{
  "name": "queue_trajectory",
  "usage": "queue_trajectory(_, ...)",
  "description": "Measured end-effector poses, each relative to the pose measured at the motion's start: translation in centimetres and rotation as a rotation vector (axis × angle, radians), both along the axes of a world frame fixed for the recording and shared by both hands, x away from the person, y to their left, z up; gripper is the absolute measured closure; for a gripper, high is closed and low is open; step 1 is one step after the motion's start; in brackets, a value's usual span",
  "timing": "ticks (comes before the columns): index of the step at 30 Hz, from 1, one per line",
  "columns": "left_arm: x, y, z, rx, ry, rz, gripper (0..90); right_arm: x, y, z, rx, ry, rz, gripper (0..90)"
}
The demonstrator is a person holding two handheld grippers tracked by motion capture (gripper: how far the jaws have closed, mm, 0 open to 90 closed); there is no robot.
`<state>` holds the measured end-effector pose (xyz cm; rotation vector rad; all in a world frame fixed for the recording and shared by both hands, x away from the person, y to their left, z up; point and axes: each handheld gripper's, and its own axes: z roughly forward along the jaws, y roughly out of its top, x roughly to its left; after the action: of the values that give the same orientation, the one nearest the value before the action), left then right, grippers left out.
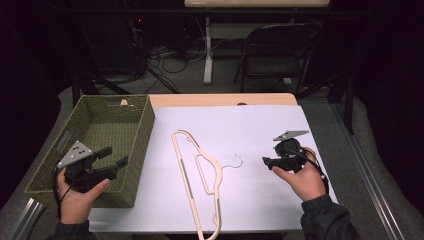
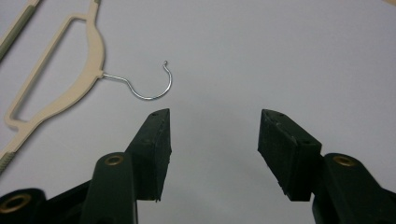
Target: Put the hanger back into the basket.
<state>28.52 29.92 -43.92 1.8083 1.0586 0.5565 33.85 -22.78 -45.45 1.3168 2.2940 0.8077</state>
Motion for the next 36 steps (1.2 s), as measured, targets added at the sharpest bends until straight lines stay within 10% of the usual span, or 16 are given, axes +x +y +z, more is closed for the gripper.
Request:
queue_trajectory(14,0.0,0.0,0.0,0.000,0.000,-0.003,31.4,3.2,5.0,1.1,-0.092,0.142,0.127,47.0)
queue_trajectory(16,0.0,0.0,0.0,0.003,-0.002,-0.003,31.4,3.4,5.4,0.6,-0.057,0.098,0.130,47.0)
queue_trajectory(17,0.0,0.0,0.0,0.004,-0.001,-0.005,31.4,3.4,5.6,1.3,-0.128,0.173,0.140,47.1)
queue_trajectory(36,0.1,-0.2,-0.1,0.007,0.001,-0.008,31.4,4.8,10.2,-0.6,-0.161,0.206,0.236,51.0)
